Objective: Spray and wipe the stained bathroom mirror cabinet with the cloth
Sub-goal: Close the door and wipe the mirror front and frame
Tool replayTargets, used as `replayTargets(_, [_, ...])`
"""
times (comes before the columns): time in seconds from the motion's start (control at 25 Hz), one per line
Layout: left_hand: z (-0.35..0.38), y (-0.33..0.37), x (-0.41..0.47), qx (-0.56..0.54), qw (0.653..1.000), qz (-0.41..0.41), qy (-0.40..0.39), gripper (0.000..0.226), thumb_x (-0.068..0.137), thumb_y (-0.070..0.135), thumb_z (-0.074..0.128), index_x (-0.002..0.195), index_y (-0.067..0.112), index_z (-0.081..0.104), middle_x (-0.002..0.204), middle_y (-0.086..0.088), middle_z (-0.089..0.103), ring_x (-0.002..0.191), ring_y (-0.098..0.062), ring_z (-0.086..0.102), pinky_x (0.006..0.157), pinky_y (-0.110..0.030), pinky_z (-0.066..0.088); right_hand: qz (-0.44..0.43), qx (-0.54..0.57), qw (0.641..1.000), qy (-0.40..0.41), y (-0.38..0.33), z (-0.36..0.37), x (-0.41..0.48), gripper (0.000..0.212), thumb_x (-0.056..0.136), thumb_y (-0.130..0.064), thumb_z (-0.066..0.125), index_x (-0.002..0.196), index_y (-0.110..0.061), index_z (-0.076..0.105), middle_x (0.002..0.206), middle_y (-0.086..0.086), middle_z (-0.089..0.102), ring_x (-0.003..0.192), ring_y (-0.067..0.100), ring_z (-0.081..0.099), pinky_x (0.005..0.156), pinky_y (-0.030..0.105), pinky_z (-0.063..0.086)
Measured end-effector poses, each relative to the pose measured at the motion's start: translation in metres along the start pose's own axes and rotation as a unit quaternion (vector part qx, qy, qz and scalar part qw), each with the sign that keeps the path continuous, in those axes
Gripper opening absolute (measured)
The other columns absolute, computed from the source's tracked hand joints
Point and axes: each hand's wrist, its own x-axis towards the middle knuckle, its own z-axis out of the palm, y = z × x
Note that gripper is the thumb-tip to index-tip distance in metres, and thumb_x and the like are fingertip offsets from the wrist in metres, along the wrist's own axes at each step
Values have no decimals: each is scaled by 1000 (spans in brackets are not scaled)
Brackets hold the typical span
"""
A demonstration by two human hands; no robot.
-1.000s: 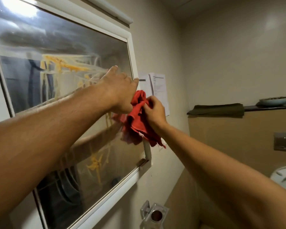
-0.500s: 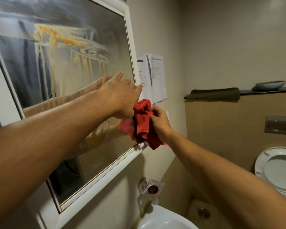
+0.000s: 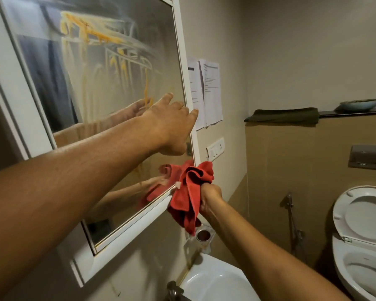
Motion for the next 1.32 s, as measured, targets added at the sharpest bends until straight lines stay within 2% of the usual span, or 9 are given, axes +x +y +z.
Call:
replayTargets(0.08, [4,3,-4,-3,1000,4,-7,91,94,47,53,163,10,8,164,-12,32,154,-28,25,127,-54,12,1,-38,999,-23,7,-4,-12,22,106,-3,45,115,1,64,88,22,75,74,35,75,73,43,63])
replayTargets(0.16, [7,3,-10,-11,1000,5,-14,91,94,47,54,163,11,9,164,-12,34,153,-28,27,127,-55,13,1,-15,1000,-25,-10,0,-9,30,108,-7,42,128,0,63,117,26,72,102,38,73,88,51,60])
replayTargets(0.24, [7,2,-19,-12,1000,8,-8,94,92,53,55,163,11,11,163,-12,35,152,-29,29,127,-55,13,-14,-27,999,-21,-34,5,-4,36,110,-13,40,141,-1,55,134,22,64,116,37,66,83,44,57])
replayTargets(0.4, [16,-9,-42,-9,999,14,27,92,90,52,53,162,11,14,162,-12,37,153,-28,28,127,-54,13,7,34,999,28,3,3,-28,26,107,-10,39,110,-1,63,101,19,70,83,34,69,81,45,61])
replayTargets(0.52, [17,-10,-56,-12,1000,22,14,91,92,55,49,162,11,12,163,-12,34,154,-28,26,127,-53,12,-42,-121,992,-11,31,-1,-49,10,95,4,58,96,4,68,83,18,74,68,31,70,62,42,62])
replayTargets(0.76, [11,-16,-99,17,998,40,49,87,93,49,54,162,12,16,163,-13,35,153,-29,27,128,-53,12,-81,-128,988,35,12,12,-77,16,98,7,53,91,1,66,90,18,71,73,32,69,81,46,60])
replayTargets(1.04, [17,-49,-168,93,985,15,145,86,91,57,43,161,12,19,164,-13,34,155,-28,25,127,-55,9,-140,-214,964,-72,106,-1,-140,9,100,-6,53,94,-6,60,90,14,69,75,24,63,59,32,58])
replayTargets(1.2, [30,-62,-181,156,971,27,179,79,94,57,27,160,12,28,163,-16,36,154,-31,28,125,-58,11,-73,-59,996,4,30,12,-109,25,106,-2,39,87,-6,56,111,18,61,99,33,63,99,49,56])
replayTargets(1.32, [32,-66,-180,139,967,50,206,76,94,57,28,156,13,38,158,-17,44,150,-33,35,124,-57,16,-60,-163,985,-8,42,6,-110,22,105,-2,47,87,-10,56,102,14,65,82,27,64,73,39,59])
